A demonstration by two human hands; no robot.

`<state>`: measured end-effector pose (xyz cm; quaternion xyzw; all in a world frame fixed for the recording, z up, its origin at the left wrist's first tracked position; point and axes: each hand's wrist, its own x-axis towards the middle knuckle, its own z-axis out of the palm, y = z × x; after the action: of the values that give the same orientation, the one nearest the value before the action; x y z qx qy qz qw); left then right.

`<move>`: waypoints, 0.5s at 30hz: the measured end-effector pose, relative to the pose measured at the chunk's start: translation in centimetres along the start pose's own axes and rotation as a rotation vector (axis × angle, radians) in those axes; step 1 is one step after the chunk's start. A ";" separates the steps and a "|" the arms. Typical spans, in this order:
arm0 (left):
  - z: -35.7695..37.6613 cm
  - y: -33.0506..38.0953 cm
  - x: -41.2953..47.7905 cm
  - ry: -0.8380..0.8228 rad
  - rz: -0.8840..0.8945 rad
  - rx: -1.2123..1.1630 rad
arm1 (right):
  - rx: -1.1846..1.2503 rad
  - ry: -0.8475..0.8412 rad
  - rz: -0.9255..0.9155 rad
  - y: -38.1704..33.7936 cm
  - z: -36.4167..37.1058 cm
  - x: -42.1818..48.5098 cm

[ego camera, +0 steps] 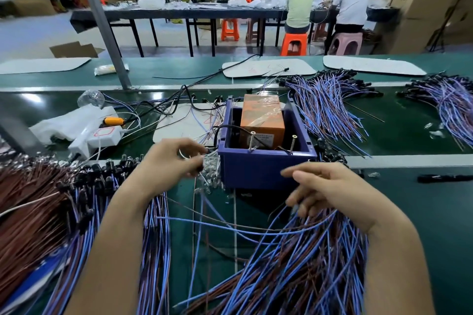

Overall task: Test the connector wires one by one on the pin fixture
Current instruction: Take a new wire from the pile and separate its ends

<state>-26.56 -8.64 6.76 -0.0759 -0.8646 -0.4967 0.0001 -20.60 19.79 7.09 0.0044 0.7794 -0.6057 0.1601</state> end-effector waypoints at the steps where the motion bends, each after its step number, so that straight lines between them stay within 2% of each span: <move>1: 0.1 1.1 -0.4 0.040 0.075 -0.085 | 0.056 -0.021 -0.031 -0.5 0.4 -0.1; 5: 0.9 5.1 -2.3 0.186 0.338 -0.309 | 0.171 -0.136 -0.084 -2.2 2.5 -0.4; 11: 2.4 8.1 -4.5 0.168 0.584 -0.488 | 0.346 -0.289 -0.110 -3.7 5.2 -0.3; 13: 2.1 8.5 -5.0 0.139 0.653 -0.525 | 0.443 -0.255 -0.149 -3.9 5.6 -0.3; 15: 1.6 8.8 -5.7 0.014 0.732 -0.515 | 0.561 -0.159 -0.227 -4.2 5.4 -0.5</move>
<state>-19.62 -3.66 13.08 -0.3709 -0.6289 -0.6636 0.1626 -19.69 13.65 9.98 -0.0861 0.5624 -0.8096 0.1444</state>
